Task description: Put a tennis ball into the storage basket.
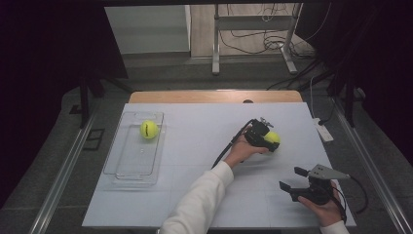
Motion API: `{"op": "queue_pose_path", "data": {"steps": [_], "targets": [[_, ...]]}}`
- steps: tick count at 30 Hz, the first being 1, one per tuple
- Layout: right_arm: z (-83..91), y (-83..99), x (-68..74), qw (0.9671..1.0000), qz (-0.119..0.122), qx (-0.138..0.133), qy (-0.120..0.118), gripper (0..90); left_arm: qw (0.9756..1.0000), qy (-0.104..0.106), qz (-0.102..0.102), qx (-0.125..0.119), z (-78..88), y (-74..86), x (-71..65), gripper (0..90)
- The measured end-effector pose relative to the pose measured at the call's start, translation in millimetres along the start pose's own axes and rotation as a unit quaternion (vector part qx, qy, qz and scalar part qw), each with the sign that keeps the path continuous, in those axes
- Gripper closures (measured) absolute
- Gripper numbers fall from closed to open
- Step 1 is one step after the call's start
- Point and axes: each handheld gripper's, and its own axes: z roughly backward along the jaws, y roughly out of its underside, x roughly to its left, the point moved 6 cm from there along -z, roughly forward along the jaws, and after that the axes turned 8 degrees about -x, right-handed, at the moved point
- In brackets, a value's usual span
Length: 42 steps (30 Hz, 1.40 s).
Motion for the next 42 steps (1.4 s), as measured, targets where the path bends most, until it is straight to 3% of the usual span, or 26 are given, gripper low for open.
{"op": "queue_pose_path", "data": {"steps": [23,42], "targets": [[-0.1,-0.3,0.4,1.0000,0.001,0.000,0.002,14.5,0.9994,0.018,-0.010,-0.029,23.2,-10.8,-8.6,27.8],[-1.5,-0.9,1.8,1.0000,0.005,0.002,0.004,14.6,0.9985,0.019,0.000,-0.050,45.8,-4.2,-6.4,27.8]]}}
